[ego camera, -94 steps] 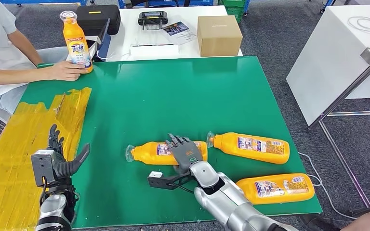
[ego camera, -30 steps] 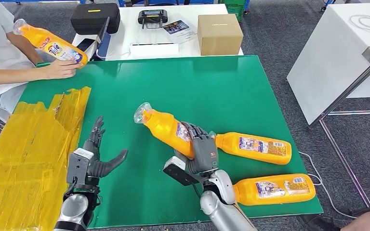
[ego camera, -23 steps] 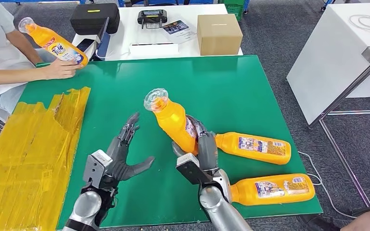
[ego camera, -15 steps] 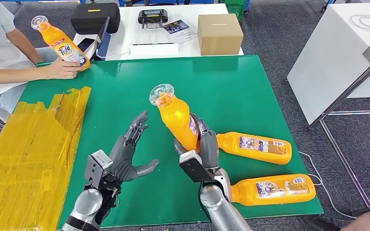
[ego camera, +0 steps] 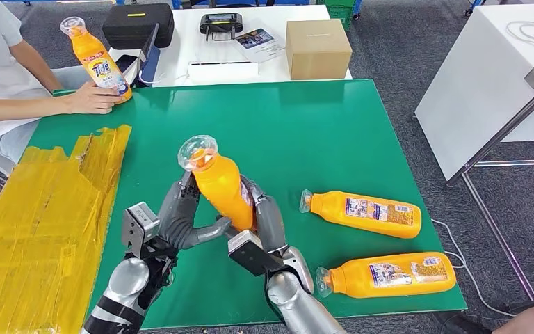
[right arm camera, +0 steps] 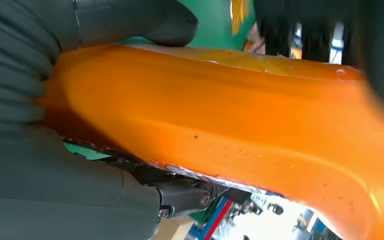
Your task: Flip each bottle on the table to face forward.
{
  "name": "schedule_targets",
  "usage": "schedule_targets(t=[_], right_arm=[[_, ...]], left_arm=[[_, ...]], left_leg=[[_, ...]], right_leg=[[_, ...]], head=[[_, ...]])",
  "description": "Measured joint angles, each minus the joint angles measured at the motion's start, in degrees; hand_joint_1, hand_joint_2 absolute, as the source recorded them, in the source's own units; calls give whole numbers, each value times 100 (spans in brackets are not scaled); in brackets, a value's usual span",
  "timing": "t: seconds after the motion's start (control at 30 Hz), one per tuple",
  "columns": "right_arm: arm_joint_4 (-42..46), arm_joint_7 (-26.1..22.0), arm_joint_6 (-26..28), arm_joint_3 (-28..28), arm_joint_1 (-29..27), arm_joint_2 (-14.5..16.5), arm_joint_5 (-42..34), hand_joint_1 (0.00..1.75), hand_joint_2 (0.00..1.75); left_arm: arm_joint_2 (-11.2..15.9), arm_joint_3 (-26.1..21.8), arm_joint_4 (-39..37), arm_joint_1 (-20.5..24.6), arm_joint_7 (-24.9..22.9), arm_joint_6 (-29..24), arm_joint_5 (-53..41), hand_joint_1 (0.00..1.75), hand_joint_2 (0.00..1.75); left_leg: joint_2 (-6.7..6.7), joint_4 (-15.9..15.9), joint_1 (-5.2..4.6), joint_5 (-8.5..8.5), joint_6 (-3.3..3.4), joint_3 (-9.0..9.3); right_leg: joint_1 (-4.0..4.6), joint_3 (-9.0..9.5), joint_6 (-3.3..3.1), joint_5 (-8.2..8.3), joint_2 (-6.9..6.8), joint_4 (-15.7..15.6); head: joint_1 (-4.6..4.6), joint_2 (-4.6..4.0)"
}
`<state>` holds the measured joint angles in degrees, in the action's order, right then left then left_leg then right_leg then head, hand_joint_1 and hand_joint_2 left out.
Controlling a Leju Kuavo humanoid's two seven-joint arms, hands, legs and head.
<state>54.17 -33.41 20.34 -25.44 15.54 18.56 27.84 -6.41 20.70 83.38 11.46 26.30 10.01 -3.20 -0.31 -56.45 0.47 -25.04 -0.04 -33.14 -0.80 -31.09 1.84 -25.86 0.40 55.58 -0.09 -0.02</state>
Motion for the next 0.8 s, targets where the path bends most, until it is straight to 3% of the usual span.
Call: schedule_targets(t=[0.37,0.4,0.5,0.53,0.8], right_arm=[[-296,137,659,-651,64,24,722,175,175],[-317,162,679,-690,72,24,738,175,175],[-395,243,730,-799,105,24,709,175,175],[-428,262,753,-837,120,24,678,175,175],[-612,274,858,-1016,199,24,494,175,175]], left_arm=[[9,-87,-279,90,-48,-543,-228,0,175],[9,-94,-299,90,-46,-561,-234,17,175],[9,-112,-362,89,-34,-604,-168,147,175],[9,-124,-380,85,-30,-627,-126,175,175],[1,-184,-398,-4,-20,-795,4,175,175]], left_leg=[[1,0,-1,0,0,-3],[1,0,-1,0,0,-3],[1,0,-1,0,0,-3],[1,0,0,0,0,-3],[1,0,-1,0,0,-3]], right_leg=[[-1,-2,0,0,0,0],[-1,-2,0,0,0,0],[-1,-2,0,0,0,0],[0,-2,0,0,0,0],[-1,-2,0,0,0,0]], head=[[1,0],[0,0],[0,0],[0,0],[1,0]])
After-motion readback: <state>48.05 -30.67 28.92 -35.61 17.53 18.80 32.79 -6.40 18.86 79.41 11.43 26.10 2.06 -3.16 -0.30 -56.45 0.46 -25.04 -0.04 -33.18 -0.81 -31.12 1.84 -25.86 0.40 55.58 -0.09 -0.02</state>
